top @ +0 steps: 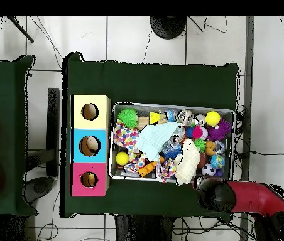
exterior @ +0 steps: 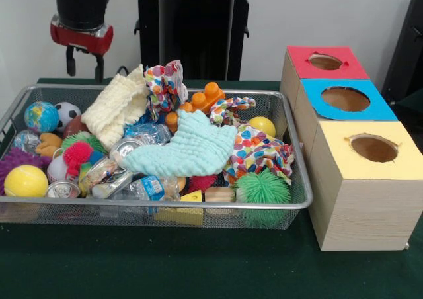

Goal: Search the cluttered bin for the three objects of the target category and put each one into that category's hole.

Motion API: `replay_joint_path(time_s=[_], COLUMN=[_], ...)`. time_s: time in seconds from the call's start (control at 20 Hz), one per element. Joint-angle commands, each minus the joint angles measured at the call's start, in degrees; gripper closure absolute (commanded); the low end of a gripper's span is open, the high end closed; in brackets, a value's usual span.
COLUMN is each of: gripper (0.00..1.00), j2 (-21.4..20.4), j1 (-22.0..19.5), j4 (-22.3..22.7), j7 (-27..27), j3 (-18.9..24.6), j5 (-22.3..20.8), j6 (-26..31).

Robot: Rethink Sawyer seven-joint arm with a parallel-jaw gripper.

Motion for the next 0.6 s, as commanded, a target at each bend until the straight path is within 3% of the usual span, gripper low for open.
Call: replay_joint_path(time_s=[0.05, 0.6], gripper=[0.00, 0.00], j2=[1.61, 9.54], j1=[-0.81, -3.66], j4=[-6.10, -10.55], j7=[-6.05, -6.27], j3=[4.78, 5.72], j5=[-4.08, -3.76], j6=[-4.87, -5.87])
